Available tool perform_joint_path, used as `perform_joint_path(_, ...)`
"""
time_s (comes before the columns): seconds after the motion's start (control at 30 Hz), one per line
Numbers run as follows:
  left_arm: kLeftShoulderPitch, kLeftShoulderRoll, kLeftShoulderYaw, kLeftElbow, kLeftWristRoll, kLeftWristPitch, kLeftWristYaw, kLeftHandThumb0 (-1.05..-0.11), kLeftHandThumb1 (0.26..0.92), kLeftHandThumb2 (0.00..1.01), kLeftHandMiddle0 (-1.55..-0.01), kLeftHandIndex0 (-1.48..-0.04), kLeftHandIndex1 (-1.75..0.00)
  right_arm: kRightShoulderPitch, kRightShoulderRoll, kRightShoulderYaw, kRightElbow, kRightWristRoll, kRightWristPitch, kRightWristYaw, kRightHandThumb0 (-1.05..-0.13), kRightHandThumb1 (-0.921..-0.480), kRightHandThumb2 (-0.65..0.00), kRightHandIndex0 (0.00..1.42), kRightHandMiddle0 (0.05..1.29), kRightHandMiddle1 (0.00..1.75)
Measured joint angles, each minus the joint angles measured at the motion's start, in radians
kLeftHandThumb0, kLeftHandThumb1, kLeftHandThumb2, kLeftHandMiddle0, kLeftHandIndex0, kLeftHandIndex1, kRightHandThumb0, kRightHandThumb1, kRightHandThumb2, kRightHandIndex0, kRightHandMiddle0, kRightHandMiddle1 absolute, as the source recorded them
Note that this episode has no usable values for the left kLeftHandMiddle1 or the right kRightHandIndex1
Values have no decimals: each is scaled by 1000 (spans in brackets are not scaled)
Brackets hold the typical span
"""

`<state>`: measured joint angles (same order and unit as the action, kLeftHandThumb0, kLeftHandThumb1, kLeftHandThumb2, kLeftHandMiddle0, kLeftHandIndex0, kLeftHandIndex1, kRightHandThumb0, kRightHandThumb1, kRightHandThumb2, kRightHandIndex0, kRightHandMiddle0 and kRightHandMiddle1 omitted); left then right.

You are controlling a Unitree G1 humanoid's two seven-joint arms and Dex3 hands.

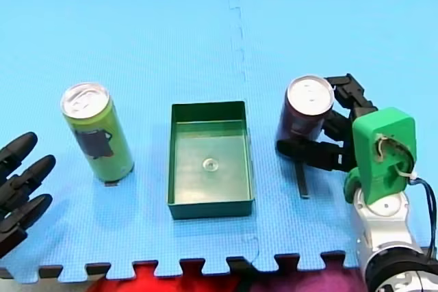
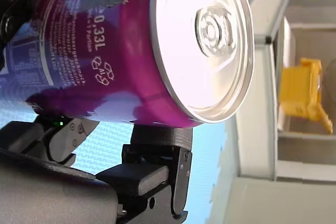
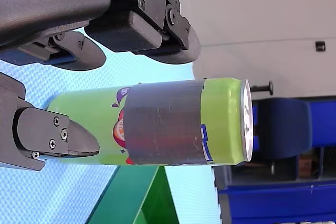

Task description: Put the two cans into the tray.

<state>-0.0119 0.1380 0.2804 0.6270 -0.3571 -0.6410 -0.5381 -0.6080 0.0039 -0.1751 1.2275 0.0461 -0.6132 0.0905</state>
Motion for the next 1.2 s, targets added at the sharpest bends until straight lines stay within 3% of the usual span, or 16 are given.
perform_joint_path(0.37,9,3,-3,-35,32,18,44,-1048,921,200,-456,-494,-1,-2,3,-30,6,33,3,44,-188,-784,-26,934,575,1746)
perform_joint_path(0.6,10,3,-9,-43,41,27,54,-1048,921,208,-458,-498,-2,-22,3,-52,6,66,38,95,-192,-783,-23,937,574,1746)
perform_joint_path(0.7,10,3,-11,-44,44,28,57,-1048,921,211,-462,-500,-3,-36,1,-52,-16,69,56,102,-192,-782,-22,939,574,1746)
perform_joint_path(0.8,10,4,-14,-44,46,28,60,-1048,921,214,-464,-502,-4,-51,-3,-42,-52,60,71,85,-192,-782,-21,941,574,1746)
perform_joint_path(0.93,9,4,-19,-44,52,28,61,-1048,921,217,-463,-505,-4,-57,-14,-10,-83,19,115,43,-194,-782,-20,946,575,1746)
perform_joint_path(1.2,2,-4,-22,-25,32,26,33,-1048,921,214,-459,-518,-9,-57,-38,28,-159,-12,178,29,-198,-783,-19,952,575,1746)
